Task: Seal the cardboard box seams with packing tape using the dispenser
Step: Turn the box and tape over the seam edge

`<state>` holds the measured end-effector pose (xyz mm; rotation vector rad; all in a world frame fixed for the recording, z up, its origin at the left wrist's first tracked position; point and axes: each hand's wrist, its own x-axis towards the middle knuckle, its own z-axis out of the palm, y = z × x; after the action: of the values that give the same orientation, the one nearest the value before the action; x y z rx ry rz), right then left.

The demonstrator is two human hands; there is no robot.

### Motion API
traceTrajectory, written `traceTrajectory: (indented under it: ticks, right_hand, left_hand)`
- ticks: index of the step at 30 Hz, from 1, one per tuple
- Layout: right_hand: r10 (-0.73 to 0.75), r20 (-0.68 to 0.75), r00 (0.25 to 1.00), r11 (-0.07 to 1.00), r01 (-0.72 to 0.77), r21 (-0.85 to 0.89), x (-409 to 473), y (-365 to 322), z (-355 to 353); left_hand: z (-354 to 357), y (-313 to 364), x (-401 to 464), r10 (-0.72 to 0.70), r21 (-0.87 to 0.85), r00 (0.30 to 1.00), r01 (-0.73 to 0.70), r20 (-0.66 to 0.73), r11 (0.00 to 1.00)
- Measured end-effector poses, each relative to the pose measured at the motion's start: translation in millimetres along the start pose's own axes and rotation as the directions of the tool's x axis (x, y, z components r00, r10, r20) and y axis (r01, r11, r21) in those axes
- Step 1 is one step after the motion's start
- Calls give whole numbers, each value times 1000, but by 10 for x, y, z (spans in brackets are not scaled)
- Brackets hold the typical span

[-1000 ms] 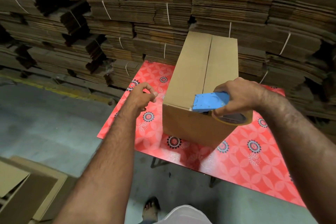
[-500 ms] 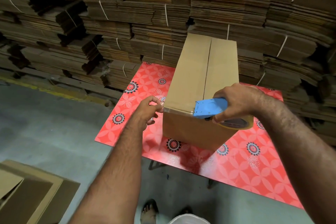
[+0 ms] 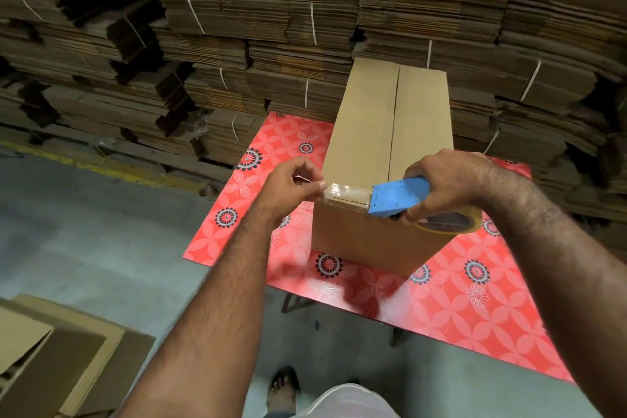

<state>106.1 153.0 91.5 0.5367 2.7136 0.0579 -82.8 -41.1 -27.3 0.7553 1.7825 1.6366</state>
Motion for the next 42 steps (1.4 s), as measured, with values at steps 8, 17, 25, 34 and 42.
traceTrajectory:
  ticks: [8, 17, 25, 34, 42]
  right_hand:
    - [19, -7, 1000, 999, -19, 39, -9, 49, 24]
    - [12, 0, 1000, 998, -12, 57, 3, 90, 36]
    - [33, 11, 999, 999, -33, 11, -39, 19, 5]
    - [71, 36, 997, 997, -71, -3, -82, -76, 30]
    - [125, 8, 992, 992, -124, -23, -203, -149, 23]
  left_hand:
    - [97, -300, -48, -21, -138, 1000, 18, -20, 990]
    - [66, -592, -98, -82, -22, 997, 82, 5, 996]
    - [239, -24, 72, 432, 643, 898, -379, 81, 666]
    - [327, -432, 192, 290, 784, 757, -619, 585, 35]
    - [364, -313, 136, 229, 808, 793, -588, 564, 47]
